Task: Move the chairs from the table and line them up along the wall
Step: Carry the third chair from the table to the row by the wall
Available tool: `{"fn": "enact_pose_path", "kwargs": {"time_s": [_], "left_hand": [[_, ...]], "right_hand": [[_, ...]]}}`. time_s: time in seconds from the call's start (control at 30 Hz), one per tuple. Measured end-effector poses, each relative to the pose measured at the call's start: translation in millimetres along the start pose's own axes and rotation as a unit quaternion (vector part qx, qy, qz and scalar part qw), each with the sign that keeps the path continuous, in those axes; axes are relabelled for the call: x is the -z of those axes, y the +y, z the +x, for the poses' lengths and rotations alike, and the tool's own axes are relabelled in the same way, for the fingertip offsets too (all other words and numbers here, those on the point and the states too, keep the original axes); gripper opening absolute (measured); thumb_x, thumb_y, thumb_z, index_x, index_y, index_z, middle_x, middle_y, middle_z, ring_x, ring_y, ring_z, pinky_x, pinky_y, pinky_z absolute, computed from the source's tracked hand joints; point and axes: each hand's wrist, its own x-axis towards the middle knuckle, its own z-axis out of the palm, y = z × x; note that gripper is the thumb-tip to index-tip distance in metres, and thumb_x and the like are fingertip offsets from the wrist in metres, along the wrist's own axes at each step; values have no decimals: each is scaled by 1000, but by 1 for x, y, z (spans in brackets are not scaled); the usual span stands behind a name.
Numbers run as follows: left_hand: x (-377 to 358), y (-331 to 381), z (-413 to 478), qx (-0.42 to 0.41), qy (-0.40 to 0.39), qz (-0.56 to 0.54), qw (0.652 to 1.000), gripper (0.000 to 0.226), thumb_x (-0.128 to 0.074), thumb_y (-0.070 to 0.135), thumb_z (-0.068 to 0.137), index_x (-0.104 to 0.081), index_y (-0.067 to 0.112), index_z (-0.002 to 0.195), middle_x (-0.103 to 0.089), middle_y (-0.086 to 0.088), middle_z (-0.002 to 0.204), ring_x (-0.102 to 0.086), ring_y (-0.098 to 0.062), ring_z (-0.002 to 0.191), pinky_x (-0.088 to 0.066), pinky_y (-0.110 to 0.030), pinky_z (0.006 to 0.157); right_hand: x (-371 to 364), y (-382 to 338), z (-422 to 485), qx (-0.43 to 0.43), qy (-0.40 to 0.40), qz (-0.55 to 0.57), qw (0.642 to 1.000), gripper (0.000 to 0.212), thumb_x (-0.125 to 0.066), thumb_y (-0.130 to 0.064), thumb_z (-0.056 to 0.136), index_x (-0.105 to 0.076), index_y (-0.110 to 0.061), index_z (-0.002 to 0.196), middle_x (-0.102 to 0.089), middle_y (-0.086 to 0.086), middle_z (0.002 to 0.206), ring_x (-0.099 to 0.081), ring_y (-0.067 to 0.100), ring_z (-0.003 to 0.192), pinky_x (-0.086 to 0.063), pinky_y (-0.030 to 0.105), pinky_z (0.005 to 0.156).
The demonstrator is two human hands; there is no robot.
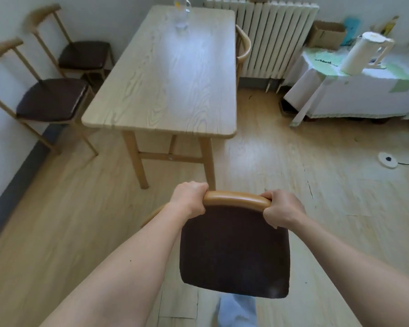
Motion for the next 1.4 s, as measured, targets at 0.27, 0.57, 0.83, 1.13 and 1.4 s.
{"fn": "enact_pose_path", "kwargs": {"time_s": [0.27,0.57,0.83,1.13,1.4], "left_hand": [[18,-133,-121,112,16,-14,993,21,-66,18,67,-54,24,83,-58,2,79,-52,-21,69,-35,-28,55],[19,-281,-237,256,47,-75,963,22,-61,11,69,-58,26,85,-62,1,86,-59,-23,82,-37,-28,61],[17,-383,-273,344,85,-229,907,40,-52,-1,71,-56,28,98,-54,0,94,-55,-24,86,-50,-36,72],[57,-496,-235,421,88,-250,867,36,-51,-4,70,-56,25,92,-57,-3,93,-56,-23,84,-47,-35,69],[103,-578,-175,440,74,-267,854,34,-54,-3,69,-56,23,91,-55,-1,91,-54,-20,79,-39,-27,57]], "right_hand": [[-77,-142,-31,111,1,-34,993,50,-54,-2,70,-69,-31,107,-59,-10,74,-53,11,69,-42,22,55],[-164,-315,-50,247,-45,-100,963,45,-52,-8,69,-69,-35,100,-60,-13,74,-55,9,70,-49,27,59],[-211,-437,-31,360,-85,-142,918,54,-47,-9,66,-66,-39,107,-62,-9,85,-58,18,81,-47,28,63],[-228,-581,52,438,-143,-174,870,52,-48,-7,70,-65,-36,109,-53,-11,83,-53,17,79,-41,26,57],[-221,-691,130,462,-139,-199,853,55,-48,-5,73,-64,-38,114,-56,-9,92,-53,16,83,-44,29,66]]}}
